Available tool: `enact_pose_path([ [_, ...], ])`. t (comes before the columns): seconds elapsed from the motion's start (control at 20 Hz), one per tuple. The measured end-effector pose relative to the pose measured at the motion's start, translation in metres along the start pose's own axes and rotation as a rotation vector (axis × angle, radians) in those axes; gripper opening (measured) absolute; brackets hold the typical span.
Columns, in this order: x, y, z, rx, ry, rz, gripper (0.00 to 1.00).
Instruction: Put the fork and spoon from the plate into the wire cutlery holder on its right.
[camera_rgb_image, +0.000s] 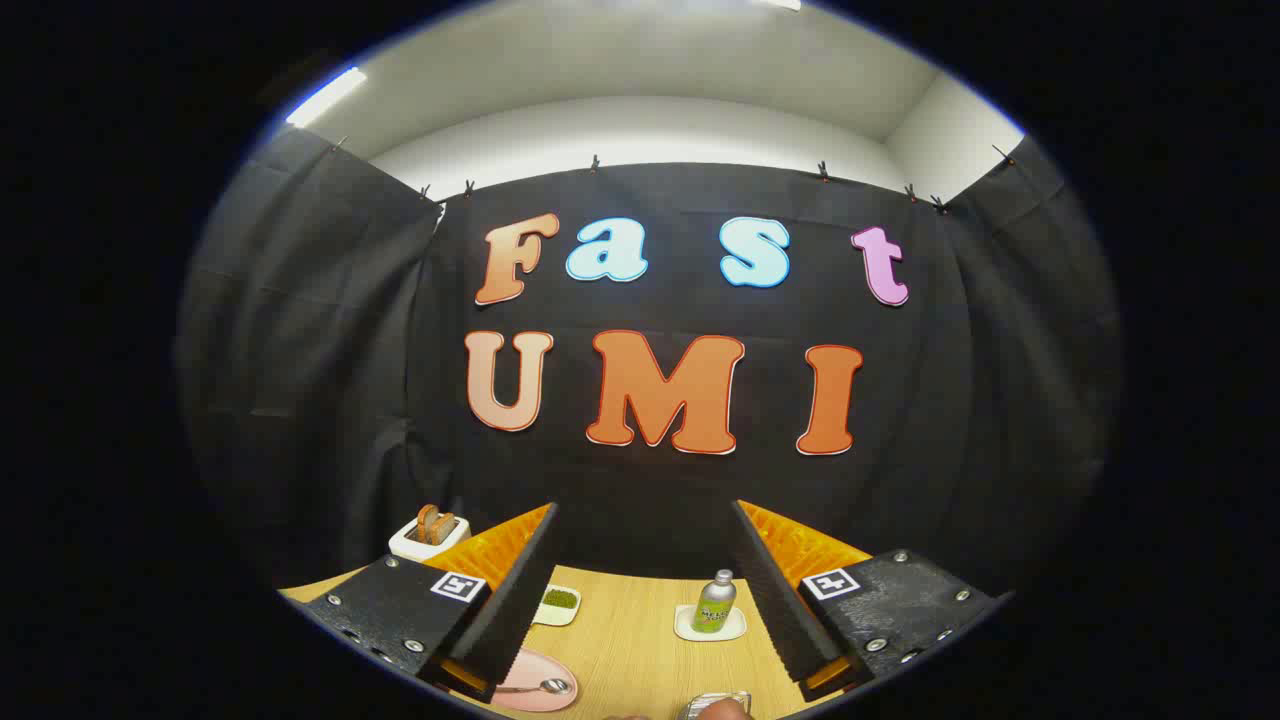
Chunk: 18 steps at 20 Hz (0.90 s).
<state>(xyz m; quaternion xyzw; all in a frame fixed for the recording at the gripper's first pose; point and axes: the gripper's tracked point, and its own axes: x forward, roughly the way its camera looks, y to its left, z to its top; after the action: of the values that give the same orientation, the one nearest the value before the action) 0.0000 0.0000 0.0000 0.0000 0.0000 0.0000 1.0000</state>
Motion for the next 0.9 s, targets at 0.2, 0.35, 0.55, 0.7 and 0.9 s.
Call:
enact_pose_path([
  [0.2,-0.002,-0.001,-0.003,0.009,0.009,-0.015,0.99],
  [0.35,-0.007,0.004,0.010,-0.001,-0.043,-0.019,0.99],
  [0.55,-0.011,0.008,0.021,-0.025,-0.102,-0.014,0.99],
  [0.7,-0.012,0.003,0.026,0.014,-0.122,-0.043,0.99],
  [0.9,-0.005,-0.002,0.023,0.018,-0.124,-0.074,0.99],
])
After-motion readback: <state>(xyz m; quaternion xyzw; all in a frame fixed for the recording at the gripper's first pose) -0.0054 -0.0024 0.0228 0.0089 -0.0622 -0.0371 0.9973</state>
